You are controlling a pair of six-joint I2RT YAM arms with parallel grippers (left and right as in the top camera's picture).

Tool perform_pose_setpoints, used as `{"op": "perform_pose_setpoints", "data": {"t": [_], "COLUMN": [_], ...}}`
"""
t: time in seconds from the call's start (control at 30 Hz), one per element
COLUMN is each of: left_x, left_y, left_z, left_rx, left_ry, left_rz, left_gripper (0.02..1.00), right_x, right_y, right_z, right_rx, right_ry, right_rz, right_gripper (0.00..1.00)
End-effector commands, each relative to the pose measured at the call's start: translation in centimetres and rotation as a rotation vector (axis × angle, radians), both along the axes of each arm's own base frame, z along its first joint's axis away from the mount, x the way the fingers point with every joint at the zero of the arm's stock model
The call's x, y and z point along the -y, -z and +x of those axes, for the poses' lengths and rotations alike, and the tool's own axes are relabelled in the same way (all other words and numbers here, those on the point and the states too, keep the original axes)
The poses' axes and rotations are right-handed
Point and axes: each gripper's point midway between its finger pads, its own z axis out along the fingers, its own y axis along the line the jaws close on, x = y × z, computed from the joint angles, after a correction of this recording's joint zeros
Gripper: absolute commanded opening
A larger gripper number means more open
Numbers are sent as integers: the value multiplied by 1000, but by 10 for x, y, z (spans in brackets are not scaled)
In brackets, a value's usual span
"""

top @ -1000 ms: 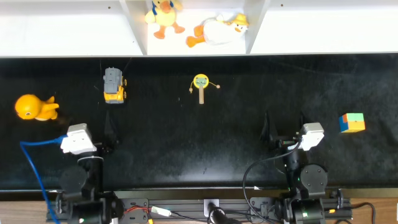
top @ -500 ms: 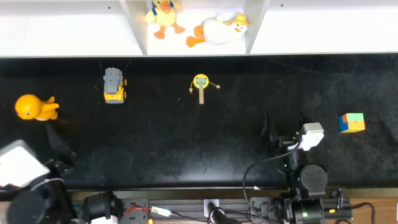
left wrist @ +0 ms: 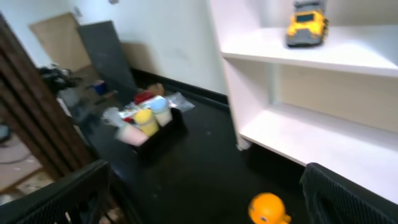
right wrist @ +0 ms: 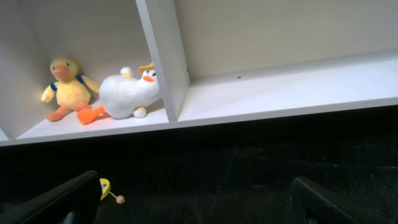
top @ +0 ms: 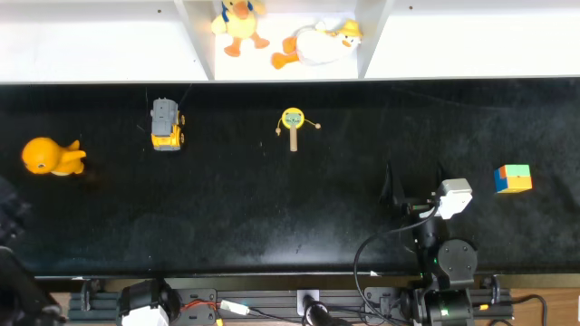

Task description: Store Toys

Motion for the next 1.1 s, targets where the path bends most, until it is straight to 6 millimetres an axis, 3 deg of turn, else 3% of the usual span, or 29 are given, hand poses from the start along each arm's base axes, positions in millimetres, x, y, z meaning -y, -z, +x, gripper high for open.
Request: {"op": "perform_pose_setpoints", "data": {"t": [0.03, 0.3, 0.6, 0.9, 1.0, 1.1], "left_x": [-16, -43, -87, -122, -127, -116], "left_y": [6, 41, 96, 153, 172, 190], "left_z": [21, 87, 128, 150, 159, 175], "left_rx": [-117, -144, -240, -387, -420, -477], "left_ry": [-62, 50, 144, 148, 164, 312], "left_rz": [16, -153, -314, -392, -429, -437], "left_gripper": [991, 993, 993, 996, 996, 996], "right_x": [-1, -1, -1, -1, -1, -1], "right_y": [2, 2, 2, 2, 2, 2], "right_z": [0, 0, 0, 0, 0, 0], "right_rx": [3, 3, 3, 4, 3, 4], "right_ry": [-7, -7, -7, -7, -7, -7], "right_rz": [-6, -6, -6, -6, -6, -6], "right_gripper": [996, 996, 996, 996, 993, 996]}}
